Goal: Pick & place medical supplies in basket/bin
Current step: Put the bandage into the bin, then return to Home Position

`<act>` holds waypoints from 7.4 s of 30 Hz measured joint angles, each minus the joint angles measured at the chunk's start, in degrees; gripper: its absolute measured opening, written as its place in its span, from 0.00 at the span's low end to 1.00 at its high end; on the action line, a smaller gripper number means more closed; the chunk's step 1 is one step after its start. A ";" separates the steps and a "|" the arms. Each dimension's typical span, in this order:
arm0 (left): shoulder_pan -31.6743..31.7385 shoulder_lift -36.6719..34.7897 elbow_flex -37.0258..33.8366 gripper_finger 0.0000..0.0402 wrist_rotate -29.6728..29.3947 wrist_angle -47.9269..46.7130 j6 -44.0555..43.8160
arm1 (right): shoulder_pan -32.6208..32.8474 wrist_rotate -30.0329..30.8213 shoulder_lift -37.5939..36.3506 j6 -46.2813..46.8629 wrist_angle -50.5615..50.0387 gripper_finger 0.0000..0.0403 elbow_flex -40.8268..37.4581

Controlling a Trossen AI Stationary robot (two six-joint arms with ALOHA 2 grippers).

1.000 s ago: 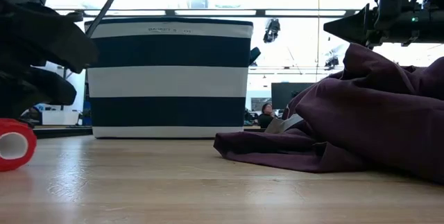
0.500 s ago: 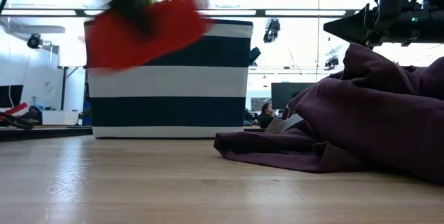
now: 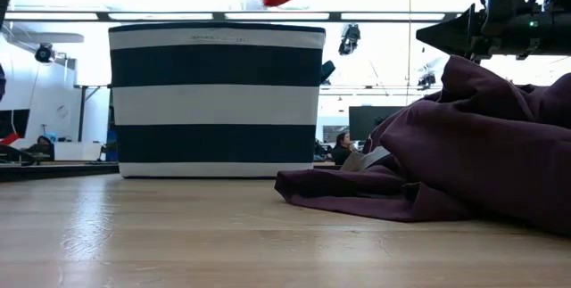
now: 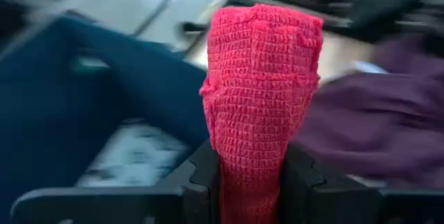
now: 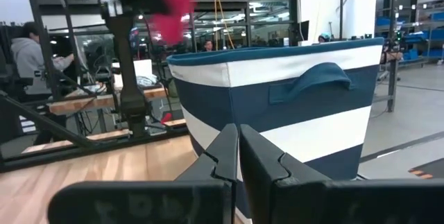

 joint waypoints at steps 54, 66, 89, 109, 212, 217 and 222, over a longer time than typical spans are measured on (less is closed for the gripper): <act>38.84 -2.48 -10.82 0.72 32.98 -5.90 21.82 | 0.00 6.42 -0.02 4.97 -3.85 0.02 -0.02; 17.96 -19.26 -25.21 0.40 40.68 36.46 16.61 | 0.02 5.93 -0.10 -0.67 -3.85 0.02 -0.02; -3.32 -57.20 -85.46 0.04 28.54 75.86 14.59 | 0.15 -6.32 -0.13 -1.26 -0.83 0.02 -0.02; -3.32 -88.81 -108.79 0.00 28.71 74.63 15.53 | 0.15 -15.61 -0.12 1.18 -0.90 0.02 -0.02; -3.30 -79.03 -108.72 0.00 24.62 56.06 9.41 | 0.13 -19.53 -26.27 -2.74 -34.73 0.02 1.07; -3.30 -78.46 -108.72 0.00 24.64 56.06 9.41 | 0.13 -19.54 -26.27 -2.74 -34.73 0.02 1.07; -3.30 -78.27 -108.72 0.00 24.62 56.06 9.41 | 0.13 -19.53 -26.26 -2.75 -34.73 0.02 1.07</act>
